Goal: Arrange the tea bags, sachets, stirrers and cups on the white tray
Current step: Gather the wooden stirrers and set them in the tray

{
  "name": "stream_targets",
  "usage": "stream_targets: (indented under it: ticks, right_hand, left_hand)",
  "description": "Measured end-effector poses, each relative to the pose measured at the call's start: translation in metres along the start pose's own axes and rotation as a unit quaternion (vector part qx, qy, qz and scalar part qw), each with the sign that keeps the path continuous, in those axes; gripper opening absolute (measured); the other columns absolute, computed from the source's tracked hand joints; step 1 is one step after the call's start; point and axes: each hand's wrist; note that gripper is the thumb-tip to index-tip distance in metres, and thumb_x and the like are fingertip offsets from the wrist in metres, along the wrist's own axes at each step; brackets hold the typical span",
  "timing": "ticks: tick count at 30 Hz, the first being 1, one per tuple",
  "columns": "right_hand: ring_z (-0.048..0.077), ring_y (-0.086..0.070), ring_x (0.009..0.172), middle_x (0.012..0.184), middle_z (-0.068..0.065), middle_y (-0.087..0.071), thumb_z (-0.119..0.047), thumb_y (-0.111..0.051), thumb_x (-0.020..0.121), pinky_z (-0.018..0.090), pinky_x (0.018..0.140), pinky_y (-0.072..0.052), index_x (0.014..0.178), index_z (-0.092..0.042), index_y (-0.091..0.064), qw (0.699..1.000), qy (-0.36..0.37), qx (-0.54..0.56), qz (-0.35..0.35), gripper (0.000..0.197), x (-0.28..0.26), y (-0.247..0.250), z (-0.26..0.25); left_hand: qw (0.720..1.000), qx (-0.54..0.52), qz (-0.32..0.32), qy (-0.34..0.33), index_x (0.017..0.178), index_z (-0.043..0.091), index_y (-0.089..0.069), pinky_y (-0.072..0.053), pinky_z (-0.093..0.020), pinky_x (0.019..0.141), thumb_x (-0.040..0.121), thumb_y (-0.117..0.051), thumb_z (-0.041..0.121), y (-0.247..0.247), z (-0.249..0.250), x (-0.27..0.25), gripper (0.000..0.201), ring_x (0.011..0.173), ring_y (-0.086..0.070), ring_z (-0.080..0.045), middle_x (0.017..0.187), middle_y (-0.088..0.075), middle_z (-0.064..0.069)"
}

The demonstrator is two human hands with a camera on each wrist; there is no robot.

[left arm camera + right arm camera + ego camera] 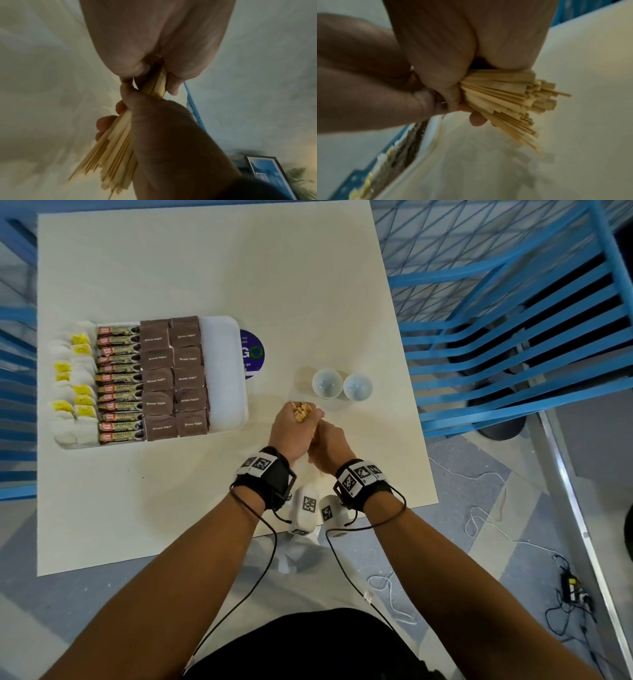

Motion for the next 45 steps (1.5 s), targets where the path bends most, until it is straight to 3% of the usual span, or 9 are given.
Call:
stream_targets:
  ticks: [9,13,16,21,25,29,33,39,45]
  right_hand:
    - [0.005,-0.044,0.050,0.060,-0.009,-0.053,-0.038,-0.072,0.091,0.022,0.053,-0.039,0.070,-0.022,-0.052,0.990,0.079,0.106,0.056,0.033,0.012,-0.014,-0.079]
    - [0.002,-0.058,0.068,0.087,-0.005,-0.066,-0.025,-0.072,0.089,0.013,0.061,-0.045,0.119,-0.011,-0.058,0.983,0.109,0.138,0.053,0.036,0.023,-0.018,-0.129]
    - [0.004,-0.055,0.045,0.062,-0.004,-0.061,-0.014,-0.063,0.091,0.017,0.048,-0.041,0.096,-0.005,-0.060,0.989,0.107,0.098,0.030,0.011,0.029,-0.028,-0.158]
    - [0.022,-0.052,0.047,0.056,0.007,-0.058,-0.027,-0.067,0.092,0.039,0.049,-0.048,0.066,-0.007,-0.057,0.972,0.092,0.199,0.085,0.035,0.027,-0.037,-0.188]
    - [0.021,-0.051,0.047,0.053,0.015,-0.055,-0.027,-0.068,0.096,0.034,0.049,-0.044,0.061,-0.004,-0.056,0.910,0.165,0.339,0.171,0.043,0.007,-0.002,-0.225]
    - [0.024,-0.058,0.052,0.058,0.011,-0.061,-0.029,-0.074,0.091,0.035,0.056,-0.053,0.070,-0.010,-0.062,0.903,0.211,0.332,0.175,0.030,0.001,0.001,-0.242]
    - [0.025,-0.058,0.049,0.056,0.012,-0.062,-0.023,-0.079,0.086,0.039,0.057,-0.054,0.076,-0.009,-0.064,0.905,0.203,0.338,0.157,0.022,-0.004,-0.003,-0.239]
    - [0.031,-0.063,0.054,0.058,0.010,-0.064,-0.044,-0.080,0.079,0.050,0.062,-0.058,0.075,-0.018,-0.063,0.931,0.154,0.295,0.152,0.031,0.002,-0.010,-0.231]
    - [0.032,-0.066,0.049,0.056,0.010,-0.065,-0.028,-0.065,0.096,0.036,0.050,-0.053,0.076,-0.007,-0.059,0.967,0.128,0.219,0.005,0.029,0.004,-0.009,-0.215]
  left_hand:
    - [0.979,0.112,-0.071,-0.152,0.113,0.021,-0.071,-0.050,-0.037,0.098,0.096,-0.048,0.064,0.100,0.096,-0.003,0.051,0.102,-0.070,-0.009,0.103,-0.077,0.010]
    - [0.896,0.402,-0.078,-0.173,0.088,0.022,-0.078,-0.052,-0.035,0.082,0.100,-0.036,0.066,0.130,0.127,0.001,0.062,0.082,-0.068,-0.015,0.081,-0.071,0.004]
    - [0.846,0.492,-0.069,-0.194,0.083,0.015,-0.072,-0.053,-0.040,0.082,0.104,-0.031,0.061,0.151,0.132,0.003,0.065,0.081,-0.067,-0.025,0.076,-0.067,-0.003]
    - [0.964,0.074,-0.191,-0.168,0.132,0.020,-0.065,-0.045,-0.037,0.109,0.098,-0.034,0.069,0.192,0.137,0.004,0.067,0.121,-0.065,-0.013,0.128,-0.071,0.004]
    - [0.963,-0.245,-0.112,-0.016,0.127,0.004,-0.062,-0.052,-0.047,0.105,0.107,-0.035,0.054,0.210,0.119,0.009,0.060,0.119,-0.067,-0.033,0.122,-0.071,-0.017]
    - [0.919,-0.307,-0.239,0.068,0.117,0.004,-0.063,-0.061,-0.040,0.087,0.107,-0.042,0.029,0.197,0.104,-0.011,0.034,0.107,-0.070,-0.028,0.113,-0.068,-0.015]
    - [0.852,-0.419,-0.306,0.069,0.130,0.005,-0.063,-0.021,-0.056,0.124,0.079,-0.076,0.028,0.185,0.098,-0.015,0.057,0.150,-0.030,-0.041,0.152,-0.040,-0.020]
    - [0.861,-0.424,-0.259,0.104,0.132,0.014,-0.067,-0.037,-0.053,0.117,0.096,-0.056,0.048,0.175,0.095,-0.023,0.051,0.132,-0.054,-0.040,0.143,-0.057,-0.019]
    - [0.956,-0.165,-0.081,-0.229,0.124,0.020,-0.066,-0.047,-0.050,0.099,0.103,-0.045,0.054,0.190,0.120,-0.025,0.045,0.117,-0.064,-0.029,0.122,-0.072,-0.007]
Point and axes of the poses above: each hand's wrist, its own x-axis towards the middle knuckle, its own y-axis out of the back of the hand, z = x × y
